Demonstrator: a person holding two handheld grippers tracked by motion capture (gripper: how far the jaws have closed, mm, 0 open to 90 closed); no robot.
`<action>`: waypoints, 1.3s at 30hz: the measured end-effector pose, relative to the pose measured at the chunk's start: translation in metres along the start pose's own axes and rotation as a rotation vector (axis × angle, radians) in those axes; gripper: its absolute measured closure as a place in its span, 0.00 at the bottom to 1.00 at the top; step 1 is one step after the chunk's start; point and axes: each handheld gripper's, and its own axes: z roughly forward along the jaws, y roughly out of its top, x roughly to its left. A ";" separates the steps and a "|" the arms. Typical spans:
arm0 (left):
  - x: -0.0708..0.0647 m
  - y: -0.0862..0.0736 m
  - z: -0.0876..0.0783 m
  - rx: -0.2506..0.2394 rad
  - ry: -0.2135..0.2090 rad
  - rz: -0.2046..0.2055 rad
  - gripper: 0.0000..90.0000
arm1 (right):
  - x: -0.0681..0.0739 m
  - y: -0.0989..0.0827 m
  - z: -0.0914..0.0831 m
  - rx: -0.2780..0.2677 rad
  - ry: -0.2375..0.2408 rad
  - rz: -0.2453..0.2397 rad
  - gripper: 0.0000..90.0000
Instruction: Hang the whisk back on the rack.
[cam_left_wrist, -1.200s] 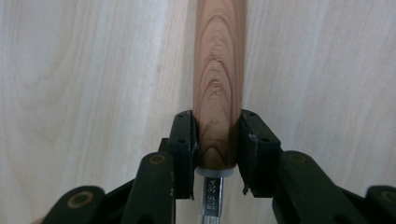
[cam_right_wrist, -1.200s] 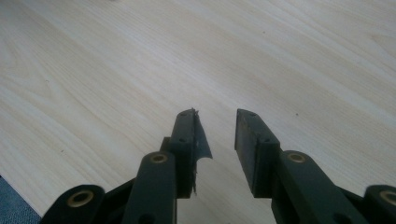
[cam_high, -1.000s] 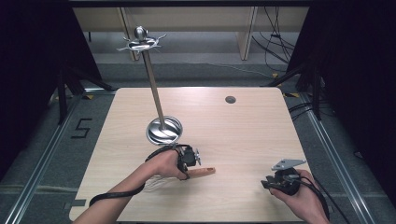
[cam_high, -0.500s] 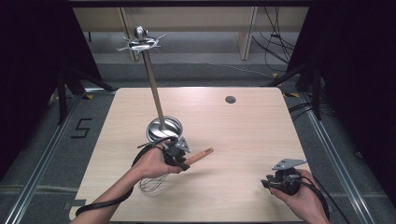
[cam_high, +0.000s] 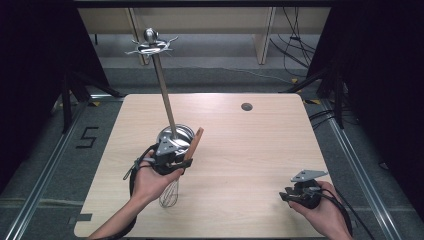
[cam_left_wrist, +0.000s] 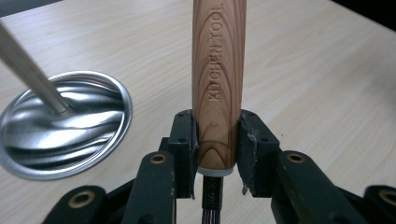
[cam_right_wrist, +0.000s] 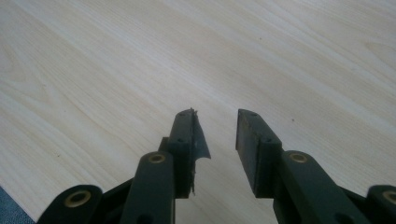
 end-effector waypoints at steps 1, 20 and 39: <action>0.000 0.000 -0.002 -0.012 0.014 -0.012 0.76 | 0.001 0.000 -0.001 0.005 0.004 0.015 0.76; 0.025 0.008 -0.037 -0.242 0.316 -0.173 0.76 | 0.000 0.000 0.000 -0.004 0.001 -0.006 0.76; 0.039 0.034 -0.064 -0.336 0.398 -0.206 0.76 | 0.002 0.002 0.000 0.000 0.005 0.016 0.76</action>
